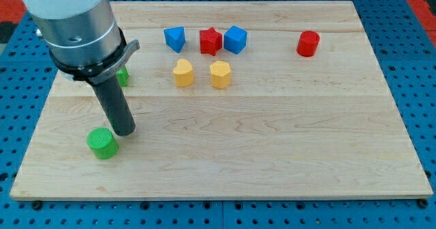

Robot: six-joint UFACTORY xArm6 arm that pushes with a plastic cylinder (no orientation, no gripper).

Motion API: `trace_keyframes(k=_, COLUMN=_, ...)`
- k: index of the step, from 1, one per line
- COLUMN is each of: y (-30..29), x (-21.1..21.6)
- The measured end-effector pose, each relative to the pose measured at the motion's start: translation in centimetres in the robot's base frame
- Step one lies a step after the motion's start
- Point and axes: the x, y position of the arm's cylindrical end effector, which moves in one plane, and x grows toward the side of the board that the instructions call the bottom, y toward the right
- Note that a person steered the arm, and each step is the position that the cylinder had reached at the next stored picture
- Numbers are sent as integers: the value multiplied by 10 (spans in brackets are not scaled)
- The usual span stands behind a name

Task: Place the green star to the left of the green circle

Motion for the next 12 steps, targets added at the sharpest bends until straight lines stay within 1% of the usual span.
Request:
trace_keyframes(k=1, y=-6, x=22)
trace_keyframes(k=2, y=-3, x=8)
trace_keyframes(k=3, y=12, x=-39)
trace_keyframes(k=4, y=-3, x=-76)
trace_keyframes(k=5, y=10, x=-125)
trace_keyframes(k=6, y=-17, x=-143)
trace_keyframes(k=7, y=-39, x=-115)
trace_keyframes(k=9, y=-72, x=-148)
trace_keyframes(k=10, y=-77, x=-125)
trace_keyframes(k=11, y=-80, x=-92)
trace_keyframes(k=12, y=-81, x=-86)
